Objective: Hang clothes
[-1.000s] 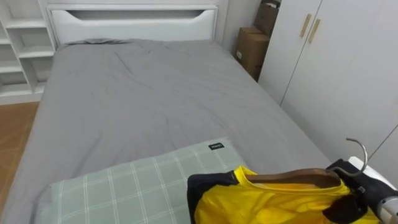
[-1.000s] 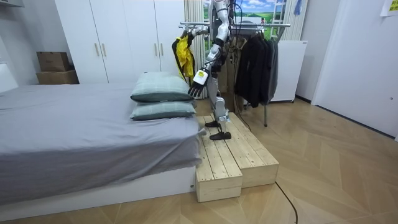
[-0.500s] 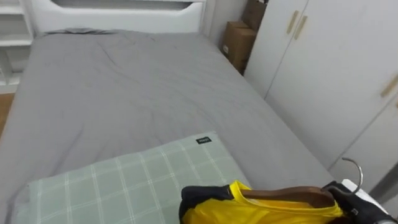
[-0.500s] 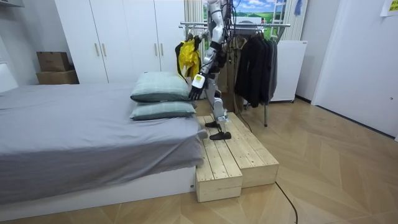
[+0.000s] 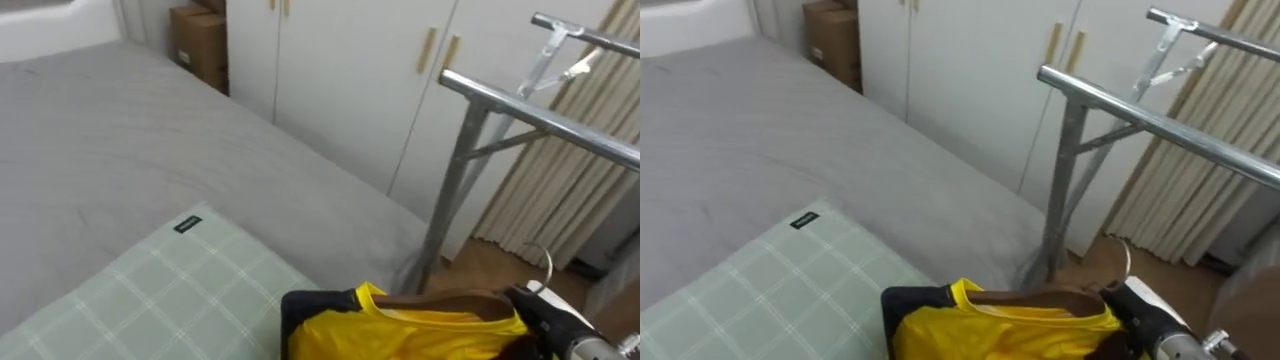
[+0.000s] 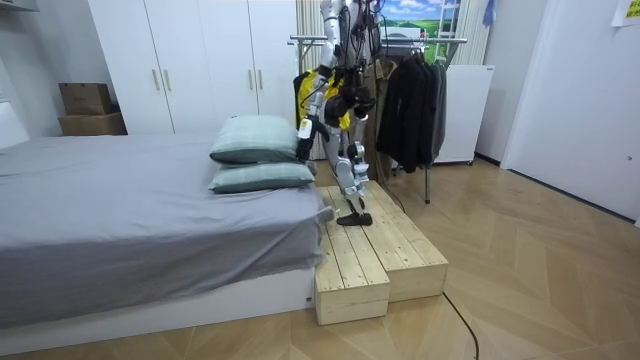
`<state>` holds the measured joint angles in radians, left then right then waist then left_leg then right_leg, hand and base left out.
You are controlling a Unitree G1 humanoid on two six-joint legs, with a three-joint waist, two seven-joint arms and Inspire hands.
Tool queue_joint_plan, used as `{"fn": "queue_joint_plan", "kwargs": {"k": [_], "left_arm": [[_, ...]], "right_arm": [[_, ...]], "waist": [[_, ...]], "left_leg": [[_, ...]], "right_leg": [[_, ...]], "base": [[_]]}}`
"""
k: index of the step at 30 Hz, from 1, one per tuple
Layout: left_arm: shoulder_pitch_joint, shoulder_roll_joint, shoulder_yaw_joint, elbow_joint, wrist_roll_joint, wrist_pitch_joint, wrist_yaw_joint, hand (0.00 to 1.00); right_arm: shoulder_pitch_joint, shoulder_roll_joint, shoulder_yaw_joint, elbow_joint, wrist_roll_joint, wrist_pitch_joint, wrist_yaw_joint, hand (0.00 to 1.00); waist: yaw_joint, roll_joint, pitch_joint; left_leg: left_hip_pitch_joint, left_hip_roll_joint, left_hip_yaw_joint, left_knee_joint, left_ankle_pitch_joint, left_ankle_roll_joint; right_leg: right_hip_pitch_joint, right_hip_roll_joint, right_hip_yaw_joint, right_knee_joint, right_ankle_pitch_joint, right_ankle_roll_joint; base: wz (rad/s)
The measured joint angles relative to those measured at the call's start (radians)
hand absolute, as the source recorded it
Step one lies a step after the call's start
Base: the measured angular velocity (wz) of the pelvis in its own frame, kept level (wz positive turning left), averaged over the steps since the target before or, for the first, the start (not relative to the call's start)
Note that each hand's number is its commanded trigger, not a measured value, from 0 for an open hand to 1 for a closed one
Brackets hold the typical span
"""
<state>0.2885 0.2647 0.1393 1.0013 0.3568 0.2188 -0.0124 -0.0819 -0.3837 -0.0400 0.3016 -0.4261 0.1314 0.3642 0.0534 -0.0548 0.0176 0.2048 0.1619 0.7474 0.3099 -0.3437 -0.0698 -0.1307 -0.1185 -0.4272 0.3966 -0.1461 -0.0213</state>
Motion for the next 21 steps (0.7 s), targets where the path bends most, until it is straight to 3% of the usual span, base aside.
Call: {"fn": "queue_joint_plan", "kwargs": {"k": [2,5,9,12,14,15,16,17,18,19,20,21], "left_arm": [[-0.006,0.001,-0.002,0.0,0.001,0.022,0.001,0.0],[-0.012,0.001,0.001,0.0,0.001,0.033,0.014,0.0],[-0.014,0.0,0.003,0.0,0.009,0.051,0.041,0.0],[-0.019,0.007,0.008,0.0,0.009,0.067,0.053,0.0],[-0.018,0.006,0.007,0.0,0.009,0.088,0.06,0.0],[-0.017,0.007,0.007,0.0,0.009,0.091,0.063,0.0],[-0.016,0.011,0.007,0.002,0.009,0.096,0.069,0.0],[-0.015,0.009,0.007,0.012,0.008,0.102,0.074,0.0],[-0.009,0.005,0.006,0.016,0.008,0.107,0.075,0.0],[0.004,-0.006,0.007,0.017,0.007,0.12,0.074,0.0],[0.014,-0.014,0.006,0.017,0.006,0.13,0.073,0.0],[0.014,-0.016,0.005,0.017,0.004,0.133,0.072,0.0]], "right_arm": [[-0.021,0.0,0.016,0.0,0.0,0.0,-0.002,1.0],[-0.023,0.004,0.019,-0.003,0.0,0.0,0.0,1.0],[-0.023,0.017,0.019,-0.05,-0.001,0.001,0.021,1.0],[-0.023,0.023,0.019,-0.083,-0.001,0.002,0.034,1.0],[-0.027,0.023,0.018,-0.084,0.006,0.003,0.042,1.0],[-0.027,0.023,0.019,-0.085,0.01,0.003,0.043,1.0],[-0.031,0.023,0.019,-0.086,0.019,0.003,0.046,1.0],[-0.036,0.023,0.019,-0.086,0.019,0.003,0.047,1.0],[-0.039,0.023,0.02,-0.086,0.019,0.003,0.046,1.0],[-0.04,0.022,0.021,-0.085,0.024,0.003,0.042,1.0],[-0.038,0.022,0.021,-0.085,0.034,0.009,0.03,1.0],[-0.038,0.022,0.021,-0.085,0.037,0.016,0.024,1.0]], "waist": [[-0.026,-0.001,0.0004],[-0.025,-0.008,0.0008],[-0.025,-0.02,-0.0006],[-0.027,-0.023,-0.0015],[-0.028,-0.018,0.0001],[-0.028,-0.019,-0.0006],[-0.026,-0.022,-0.0024],[-0.017,-0.024,-0.0027],[-0.011,-0.023,-0.0018],[0.003,-0.02,-0.001],[0.004,-0.023,0.0005],[0.004,-0.023,-0.0001]], "left_leg": [[-0.001,0.0,-0.004,-0.002,0.006,-0.01],[-0.003,0.006,0.002,-0.001,0.007,-0.01],[-0.01,0.026,0.049,0.027,0.005,-0.012],[-0.01,0.045,0.069,0.039,-0.012,-0.024],[-0.001,0.072,0.081,0.086,-0.028,-0.041],[-0.003,0.076,0.085,0.105,-0.031,-0.046],[-0.026,0.104,0.08,0.184,-0.033,-0.048],[-0.074,0.142,0.02,0.317,-0.008,-0.016],[-0.098,0.149,-0.029,0.375,0.017,0.009],[-0.146,0.154,-0.125,0.482,0.086,0.047],[-0.195,0.131,-0.231,0.534,0.103,0.051],[-0.219,0.112,-0.288,0.54,0.102,0.05]], "right_leg": [[-0.001,0.004,-0.006,0.001,-0.001,-0.002],[-0.009,0.016,-0.003,0.0,0.001,-0.013],[-0.033,0.025,0.014,0.004,-0.005,-0.034],[-0.051,0.037,0.016,0.031,-0.021,-0.058],[-0.055,0.042,0.014,0.072,-0.055,-0.075],[-0.061,0.046,0.021,0.083,-0.068,-0.075],[-0.079,0.054,0.059,0.102,-0.096,-0.08],[-0.087,0.069,0.097,0.113,-0.103,-0.091],[-0.085,0.074,0.115,0.116,-0.104,-0.097],[-0.069,0.084,0.162,0.119,-0.105,-0.109],[-0.057,0.089,0.2,0.119,-0.109,-0.116],[-0.054,0.09,0.214,0.118,-0.109,-0.116]], "base": [[0.04],[-0.06],[-0.21],[-0.18],[-0.2],[-0.27],[-0.49],[-0.63],[-0.94],[-1.02],[-0.95],[-0.75]]}}
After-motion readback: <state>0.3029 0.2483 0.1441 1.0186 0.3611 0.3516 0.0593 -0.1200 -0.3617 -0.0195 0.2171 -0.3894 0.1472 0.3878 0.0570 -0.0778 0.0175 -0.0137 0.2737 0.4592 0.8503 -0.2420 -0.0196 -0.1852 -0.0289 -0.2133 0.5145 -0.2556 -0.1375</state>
